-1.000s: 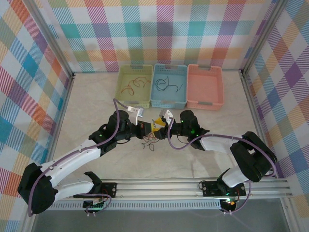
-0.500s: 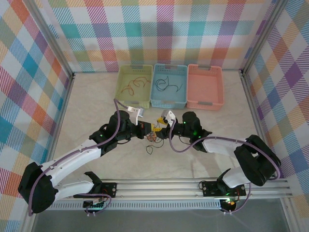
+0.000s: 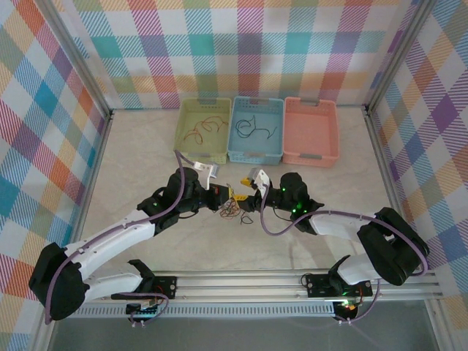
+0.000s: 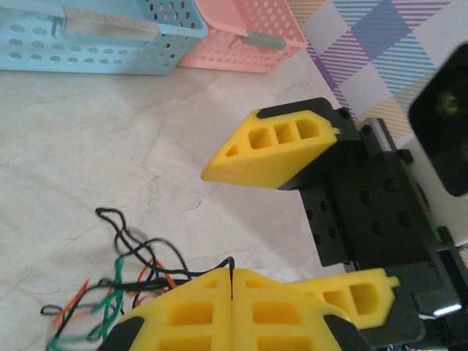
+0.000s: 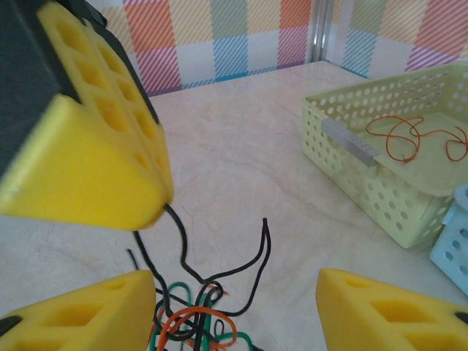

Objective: Untangle the cables

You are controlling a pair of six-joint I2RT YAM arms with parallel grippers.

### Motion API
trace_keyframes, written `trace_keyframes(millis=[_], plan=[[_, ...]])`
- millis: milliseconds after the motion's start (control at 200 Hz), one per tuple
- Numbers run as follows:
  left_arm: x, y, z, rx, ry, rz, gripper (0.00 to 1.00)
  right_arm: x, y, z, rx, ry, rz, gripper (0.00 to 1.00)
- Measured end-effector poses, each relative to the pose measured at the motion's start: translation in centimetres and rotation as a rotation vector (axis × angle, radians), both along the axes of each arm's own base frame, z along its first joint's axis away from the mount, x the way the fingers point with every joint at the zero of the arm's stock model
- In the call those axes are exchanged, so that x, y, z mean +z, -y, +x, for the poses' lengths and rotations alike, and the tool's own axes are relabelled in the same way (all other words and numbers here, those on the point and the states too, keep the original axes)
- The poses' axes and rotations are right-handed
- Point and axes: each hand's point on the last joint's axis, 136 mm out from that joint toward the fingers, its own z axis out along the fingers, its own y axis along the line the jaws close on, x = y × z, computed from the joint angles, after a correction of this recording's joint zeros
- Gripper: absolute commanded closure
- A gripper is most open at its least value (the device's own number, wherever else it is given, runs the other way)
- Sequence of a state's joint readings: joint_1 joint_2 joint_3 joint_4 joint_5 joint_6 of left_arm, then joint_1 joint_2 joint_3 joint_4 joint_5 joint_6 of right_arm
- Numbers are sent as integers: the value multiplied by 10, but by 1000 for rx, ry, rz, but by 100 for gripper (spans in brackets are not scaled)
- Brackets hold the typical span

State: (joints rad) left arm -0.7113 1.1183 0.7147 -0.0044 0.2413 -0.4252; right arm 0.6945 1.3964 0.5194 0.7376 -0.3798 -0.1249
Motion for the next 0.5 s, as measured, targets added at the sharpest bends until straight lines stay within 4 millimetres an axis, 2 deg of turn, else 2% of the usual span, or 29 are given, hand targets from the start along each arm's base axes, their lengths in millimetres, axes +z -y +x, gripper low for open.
trace_keyframes(millis=[305, 500], plan=[[-15, 1, 0, -4, -42, 33, 100, 1, -2, -4, 32, 14, 0, 41], [-14, 4, -3, -24, -49, 24, 100, 0, -1, -1, 13, 19, -7, 53]])
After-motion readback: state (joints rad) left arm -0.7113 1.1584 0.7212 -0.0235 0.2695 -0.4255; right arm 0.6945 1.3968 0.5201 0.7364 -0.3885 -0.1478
